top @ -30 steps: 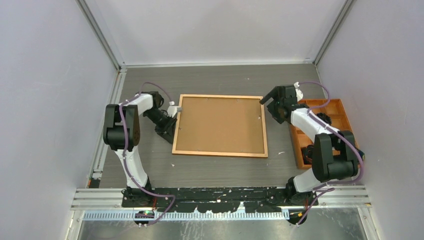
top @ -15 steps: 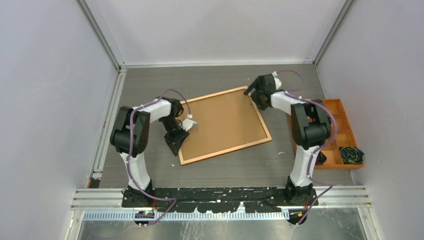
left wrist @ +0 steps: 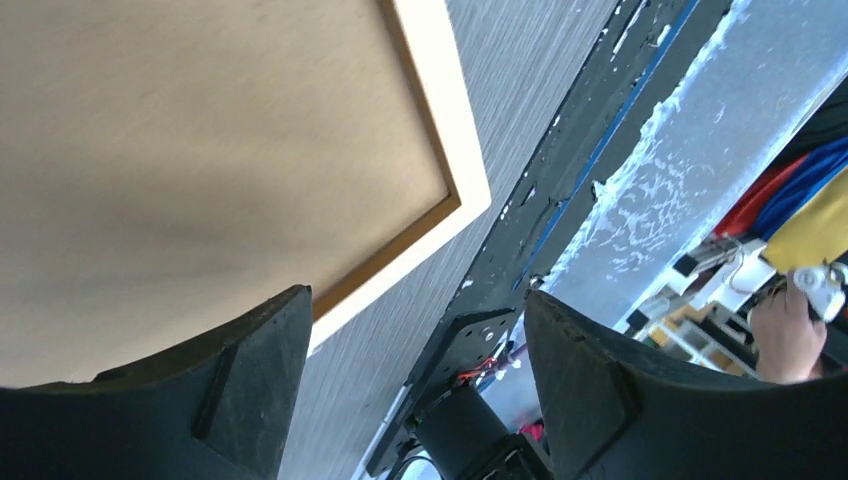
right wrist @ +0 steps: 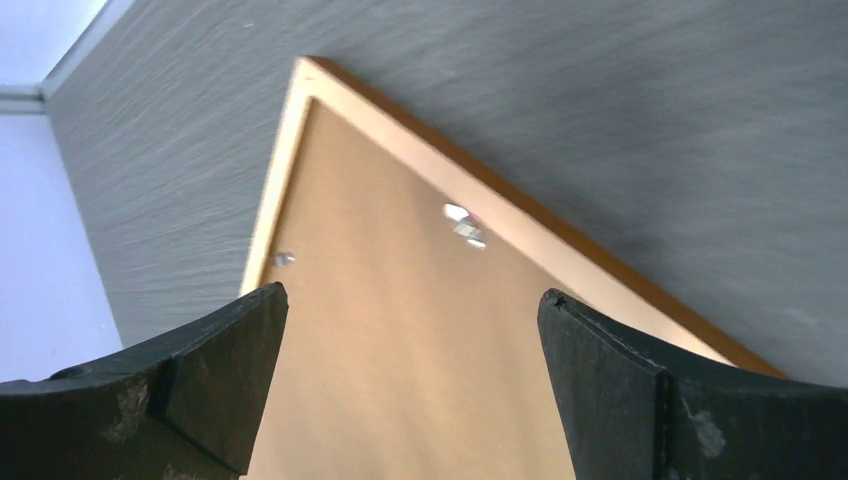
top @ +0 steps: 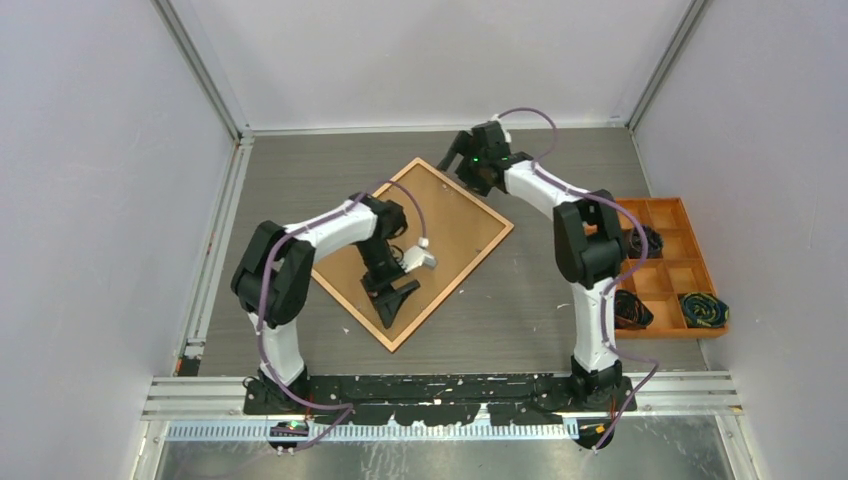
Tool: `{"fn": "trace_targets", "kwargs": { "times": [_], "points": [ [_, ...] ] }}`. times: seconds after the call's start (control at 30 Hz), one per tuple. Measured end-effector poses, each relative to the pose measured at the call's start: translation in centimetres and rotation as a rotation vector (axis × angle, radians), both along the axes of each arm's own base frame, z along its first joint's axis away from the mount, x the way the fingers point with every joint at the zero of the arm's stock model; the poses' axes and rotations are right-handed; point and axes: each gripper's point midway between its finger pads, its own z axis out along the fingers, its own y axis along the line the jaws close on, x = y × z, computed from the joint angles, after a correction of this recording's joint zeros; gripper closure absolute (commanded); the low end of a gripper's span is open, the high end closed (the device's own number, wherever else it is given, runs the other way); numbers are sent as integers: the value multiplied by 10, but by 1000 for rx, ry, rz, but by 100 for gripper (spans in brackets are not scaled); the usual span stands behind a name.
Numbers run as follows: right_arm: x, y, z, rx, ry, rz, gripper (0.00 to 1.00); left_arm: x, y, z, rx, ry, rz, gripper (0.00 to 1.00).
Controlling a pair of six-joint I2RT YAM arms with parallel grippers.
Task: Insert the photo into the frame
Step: Adjust the photo frame at the center of the board.
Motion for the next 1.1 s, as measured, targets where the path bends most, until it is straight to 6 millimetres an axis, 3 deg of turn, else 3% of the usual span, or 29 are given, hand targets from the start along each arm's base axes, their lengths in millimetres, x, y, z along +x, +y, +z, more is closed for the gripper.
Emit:
{"fn": "trace_targets", "kwargs": {
  "times": [0.13,0.2,0.27,0.33,0.43,0.5,0.57,0.67,0.8,1.0,1.1],
  "points": [
    [-25,-61,9,-16,45,-89,0,35,14,33,-103,-73,64,21],
    [-40,-97,18,-20,56,-154,0,73,26,62,-162,-183,120,25],
    [-55,-123,26,-20,56,-203,0,104,51,74,-166,-257,215,32],
    [-80,-131,31,-16,63,-213,0,140,81,85,-142,-346,311,44],
    [-128,-125,32,5,92,-184,0,193,136,86,-61,-433,473,51],
    [-160,-120,28,39,113,-164,0,221,169,71,-4,-444,554,54],
    [-188,-118,19,77,143,-160,0,240,200,44,61,-427,625,57],
    [-221,-118,-1,116,210,-174,0,242,225,2,148,-359,684,59],
    [-240,-106,-24,131,288,-162,0,233,217,-21,181,-297,688,61],
    [-235,-81,-55,165,374,-128,0,209,182,-33,180,-260,618,61],
    [-218,-74,-53,184,350,-123,0,187,165,-33,150,-212,593,62]
  ]
}}
